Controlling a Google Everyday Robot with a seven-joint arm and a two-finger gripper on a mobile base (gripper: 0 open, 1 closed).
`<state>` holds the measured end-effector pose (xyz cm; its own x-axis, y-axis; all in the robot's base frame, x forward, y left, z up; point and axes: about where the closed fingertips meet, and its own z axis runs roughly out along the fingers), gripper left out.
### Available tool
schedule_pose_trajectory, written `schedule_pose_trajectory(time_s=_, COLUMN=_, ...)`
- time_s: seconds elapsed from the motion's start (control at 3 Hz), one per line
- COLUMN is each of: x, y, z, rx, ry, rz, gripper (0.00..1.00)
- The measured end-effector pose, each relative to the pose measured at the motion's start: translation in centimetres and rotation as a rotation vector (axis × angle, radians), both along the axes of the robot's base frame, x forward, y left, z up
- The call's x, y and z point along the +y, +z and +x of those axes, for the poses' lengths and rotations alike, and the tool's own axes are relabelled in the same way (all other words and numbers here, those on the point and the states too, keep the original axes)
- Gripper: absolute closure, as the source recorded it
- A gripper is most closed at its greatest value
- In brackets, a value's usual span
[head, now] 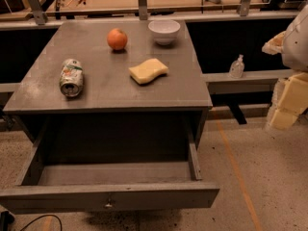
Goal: Place 7up can into top drawer
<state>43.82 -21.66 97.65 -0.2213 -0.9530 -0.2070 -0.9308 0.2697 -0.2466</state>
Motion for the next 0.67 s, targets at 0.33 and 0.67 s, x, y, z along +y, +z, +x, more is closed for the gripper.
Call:
schedule_pose_trajectory(time_s=0.33, x=0.06, y=0.07, z=0.04, rx=-0.001, ry=0.003, rz=0.002, gripper=0.0)
schedule_pose_trajectory(time_s=0.67, x=0.26, y=0.34, z=0.19, rx=-0.007, ry=0.016, rz=0.01, gripper=0.0)
